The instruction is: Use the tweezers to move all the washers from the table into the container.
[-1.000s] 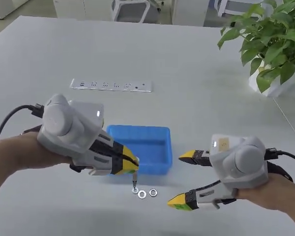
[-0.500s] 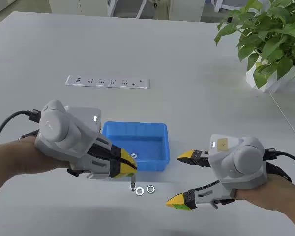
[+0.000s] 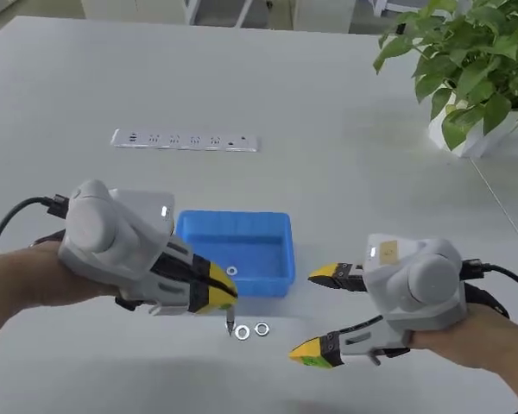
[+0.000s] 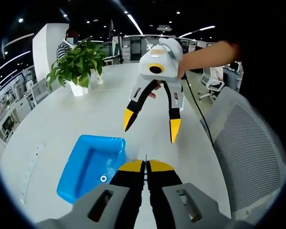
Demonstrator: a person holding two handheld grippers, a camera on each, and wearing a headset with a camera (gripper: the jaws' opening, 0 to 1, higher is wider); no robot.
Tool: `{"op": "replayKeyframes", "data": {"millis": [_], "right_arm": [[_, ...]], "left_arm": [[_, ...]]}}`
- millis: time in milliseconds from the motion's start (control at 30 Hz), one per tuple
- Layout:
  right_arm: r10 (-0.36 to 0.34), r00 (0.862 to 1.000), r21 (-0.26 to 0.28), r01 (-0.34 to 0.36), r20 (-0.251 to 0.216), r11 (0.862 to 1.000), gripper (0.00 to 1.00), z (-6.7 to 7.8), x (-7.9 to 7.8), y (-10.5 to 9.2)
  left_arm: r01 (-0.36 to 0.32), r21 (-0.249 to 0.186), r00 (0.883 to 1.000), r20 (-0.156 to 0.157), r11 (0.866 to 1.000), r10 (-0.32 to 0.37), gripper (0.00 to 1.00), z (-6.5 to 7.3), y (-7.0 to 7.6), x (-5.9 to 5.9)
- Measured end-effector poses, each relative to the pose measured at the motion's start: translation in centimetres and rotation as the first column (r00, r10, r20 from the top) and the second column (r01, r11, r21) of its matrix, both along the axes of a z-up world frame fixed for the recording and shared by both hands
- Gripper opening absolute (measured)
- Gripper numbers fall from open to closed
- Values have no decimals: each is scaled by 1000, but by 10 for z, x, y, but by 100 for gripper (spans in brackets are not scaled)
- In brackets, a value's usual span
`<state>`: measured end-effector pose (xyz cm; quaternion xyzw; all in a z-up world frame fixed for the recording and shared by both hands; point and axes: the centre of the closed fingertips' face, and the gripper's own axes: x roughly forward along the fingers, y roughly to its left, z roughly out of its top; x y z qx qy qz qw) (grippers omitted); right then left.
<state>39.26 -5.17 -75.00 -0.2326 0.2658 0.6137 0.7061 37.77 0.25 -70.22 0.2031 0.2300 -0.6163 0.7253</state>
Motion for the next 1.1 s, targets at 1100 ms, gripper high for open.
{"op": "replayKeyframes", "data": {"millis": [1100], "right_arm": [[86, 996, 31, -87, 10, 996, 48, -5, -12, 33]], "left_arm": [[-6, -4, 1000, -14, 1000, 6, 6, -7, 4, 5]]}}
